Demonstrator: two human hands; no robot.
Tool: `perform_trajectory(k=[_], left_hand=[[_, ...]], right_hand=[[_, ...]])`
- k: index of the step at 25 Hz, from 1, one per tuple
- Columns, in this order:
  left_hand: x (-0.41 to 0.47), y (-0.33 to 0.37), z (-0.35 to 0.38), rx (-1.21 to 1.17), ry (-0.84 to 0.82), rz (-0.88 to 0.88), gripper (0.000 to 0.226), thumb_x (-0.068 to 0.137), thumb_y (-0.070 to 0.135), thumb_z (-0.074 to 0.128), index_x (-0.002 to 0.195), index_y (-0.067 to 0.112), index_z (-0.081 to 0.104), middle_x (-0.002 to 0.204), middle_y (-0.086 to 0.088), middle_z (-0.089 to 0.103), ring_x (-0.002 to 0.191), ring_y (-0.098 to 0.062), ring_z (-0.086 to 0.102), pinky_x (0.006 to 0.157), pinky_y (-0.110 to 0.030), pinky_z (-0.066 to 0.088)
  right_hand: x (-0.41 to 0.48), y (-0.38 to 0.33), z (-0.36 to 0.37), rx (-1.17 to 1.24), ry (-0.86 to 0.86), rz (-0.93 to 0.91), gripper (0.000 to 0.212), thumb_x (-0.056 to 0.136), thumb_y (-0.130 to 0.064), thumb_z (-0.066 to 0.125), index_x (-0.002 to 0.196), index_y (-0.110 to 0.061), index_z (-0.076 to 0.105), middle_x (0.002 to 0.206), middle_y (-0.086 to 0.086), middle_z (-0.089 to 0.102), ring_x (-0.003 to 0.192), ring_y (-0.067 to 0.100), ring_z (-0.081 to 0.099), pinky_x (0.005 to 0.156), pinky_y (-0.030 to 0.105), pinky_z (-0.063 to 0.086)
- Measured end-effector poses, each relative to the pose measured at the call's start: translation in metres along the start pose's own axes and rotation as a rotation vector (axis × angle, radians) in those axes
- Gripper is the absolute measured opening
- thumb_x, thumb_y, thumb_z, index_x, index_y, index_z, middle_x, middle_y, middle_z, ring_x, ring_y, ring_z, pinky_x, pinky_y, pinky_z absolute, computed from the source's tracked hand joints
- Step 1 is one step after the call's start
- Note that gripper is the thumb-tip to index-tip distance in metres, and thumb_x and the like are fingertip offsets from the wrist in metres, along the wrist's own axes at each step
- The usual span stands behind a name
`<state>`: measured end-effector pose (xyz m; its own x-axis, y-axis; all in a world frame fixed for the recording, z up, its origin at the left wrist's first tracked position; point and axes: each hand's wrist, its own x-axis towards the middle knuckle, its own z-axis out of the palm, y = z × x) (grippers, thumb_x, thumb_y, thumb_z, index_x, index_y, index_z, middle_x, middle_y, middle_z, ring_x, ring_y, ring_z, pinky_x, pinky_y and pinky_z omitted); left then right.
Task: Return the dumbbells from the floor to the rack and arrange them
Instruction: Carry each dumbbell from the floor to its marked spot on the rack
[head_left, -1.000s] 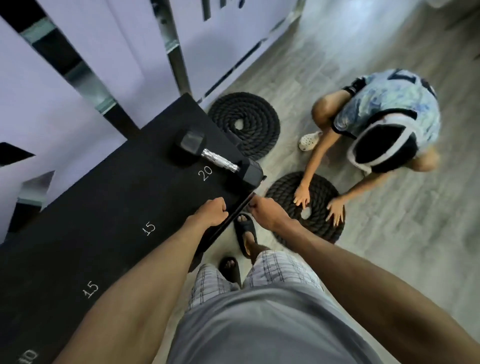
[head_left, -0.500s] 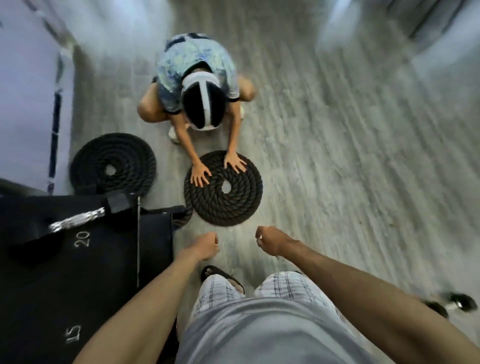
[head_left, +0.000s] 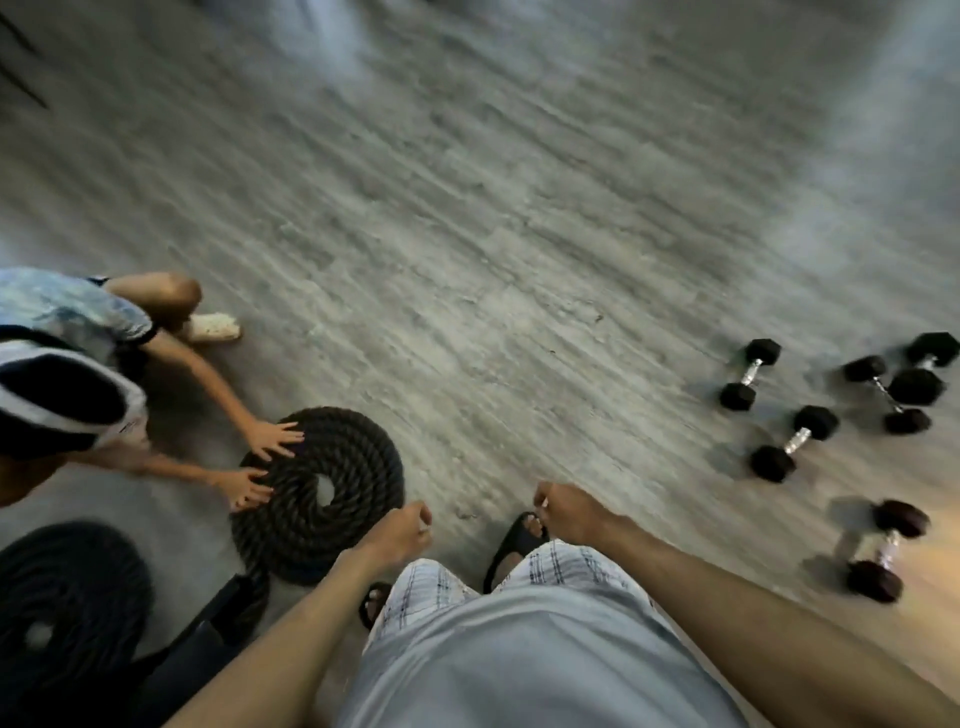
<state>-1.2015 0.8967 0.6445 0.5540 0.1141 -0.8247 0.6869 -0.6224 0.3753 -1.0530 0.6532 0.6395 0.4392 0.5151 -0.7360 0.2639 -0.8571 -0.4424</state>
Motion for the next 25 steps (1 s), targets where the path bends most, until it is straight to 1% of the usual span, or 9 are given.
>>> perform_trajectory(k=[1, 5, 8, 11, 14, 17, 19, 22, 25], left_hand=[[0.009, 0.025, -0.001, 0.034, -0.021, 0.011, 0.007, 0.087, 0.025, 0.052, 0.093, 0.022, 0.052, 0.090, -0.006, 0.065, 0.090, -0.030, 0.064, 0.077, -0.037, 0.048], [0.048, 0.121, -0.010, 0.216, -0.051, 0.088, 0.009, 0.091, 0.021, 0.054, 0.098, 0.022, 0.051, 0.091, -0.003, 0.065, 0.089, -0.021, 0.064, 0.083, -0.030, 0.048], [0.083, 0.188, -0.013, 0.323, -0.097, 0.148, 0.010, 0.091, 0.013, 0.054, 0.099, 0.018, 0.052, 0.075, 0.000, 0.058, 0.074, -0.019, 0.056, 0.068, -0.029, 0.044], [0.122, 0.262, -0.012, 0.450, -0.161, 0.231, 0.008, 0.092, 0.014, 0.055, 0.098, 0.017, 0.053, 0.077, -0.002, 0.058, 0.070, -0.018, 0.055, 0.057, -0.021, 0.040], [0.161, 0.336, -0.008, 0.556, -0.226, 0.304, 0.006, 0.092, 0.016, 0.057, 0.098, 0.017, 0.053, 0.081, -0.005, 0.060, 0.073, -0.021, 0.058, 0.059, -0.024, 0.041], [0.214, 0.420, 0.003, 0.642, -0.300, 0.346, 0.007, 0.092, 0.022, 0.058, 0.097, 0.019, 0.054, 0.084, -0.005, 0.062, 0.081, -0.026, 0.064, 0.069, -0.029, 0.048], [0.247, 0.479, 0.008, 0.701, -0.333, 0.356, 0.009, 0.092, 0.024, 0.058, 0.099, 0.019, 0.055, 0.087, -0.005, 0.063, 0.085, -0.026, 0.064, 0.070, -0.030, 0.047], [0.287, 0.563, 0.018, 0.782, -0.366, 0.378, 0.016, 0.092, 0.025, 0.059, 0.105, 0.015, 0.058, 0.092, -0.008, 0.066, 0.083, -0.023, 0.063, 0.072, -0.030, 0.049], [0.319, 0.637, 0.033, 0.827, -0.369, 0.424, 0.015, 0.091, 0.023, 0.059, 0.103, 0.014, 0.058, 0.098, -0.014, 0.068, 0.080, -0.023, 0.062, 0.073, -0.030, 0.049]], right_hand=[[-0.007, 0.024, -0.012, 0.040, 0.034, 0.039, 0.020, 0.090, -0.015, 0.050, 0.107, -0.011, 0.061, 0.109, 0.010, 0.068, 0.104, 0.028, 0.062, 0.085, 0.034, 0.047], [-0.037, 0.105, -0.043, 0.230, 0.152, 0.168, 0.023, 0.090, -0.015, 0.047, 0.106, -0.010, 0.063, 0.110, 0.012, 0.069, 0.105, 0.029, 0.062, 0.086, 0.035, 0.047], [-0.058, 0.152, -0.051, 0.384, 0.229, 0.286, 0.024, 0.090, -0.013, 0.047, 0.105, -0.006, 0.065, 0.108, 0.014, 0.070, 0.104, 0.030, 0.063, 0.085, 0.035, 0.047], [-0.074, 0.193, -0.055, 0.526, 0.283, 0.393, 0.024, 0.091, -0.013, 0.048, 0.102, -0.002, 0.067, 0.104, 0.016, 0.071, 0.101, 0.030, 0.065, 0.084, 0.035, 0.048], [-0.081, 0.233, -0.070, 0.637, 0.343, 0.475, 0.023, 0.090, -0.013, 0.048, 0.104, -0.006, 0.064, 0.107, 0.014, 0.071, 0.104, 0.029, 0.064, 0.085, 0.033, 0.047], [-0.079, 0.284, -0.099, 0.726, 0.399, 0.565, 0.022, 0.091, -0.016, 0.049, 0.107, -0.009, 0.062, 0.111, 0.013, 0.070, 0.106, 0.030, 0.062, 0.085, 0.032, 0.046], [-0.080, 0.314, -0.122, 0.801, 0.447, 0.637, 0.021, 0.091, -0.018, 0.049, 0.104, -0.010, 0.062, 0.108, 0.013, 0.070, 0.105, 0.029, 0.063, 0.083, 0.032, 0.046], [-0.082, 0.359, -0.164, 0.850, 0.466, 0.696, 0.021, 0.092, -0.018, 0.047, 0.104, -0.009, 0.062, 0.106, 0.014, 0.070, 0.102, 0.031, 0.063, 0.082, 0.035, 0.048], [-0.078, 0.406, -0.204, 0.929, 0.544, 0.745, 0.019, 0.092, -0.019, 0.047, 0.102, -0.011, 0.061, 0.101, 0.014, 0.070, 0.099, 0.031, 0.063, 0.081, 0.037, 0.051]])
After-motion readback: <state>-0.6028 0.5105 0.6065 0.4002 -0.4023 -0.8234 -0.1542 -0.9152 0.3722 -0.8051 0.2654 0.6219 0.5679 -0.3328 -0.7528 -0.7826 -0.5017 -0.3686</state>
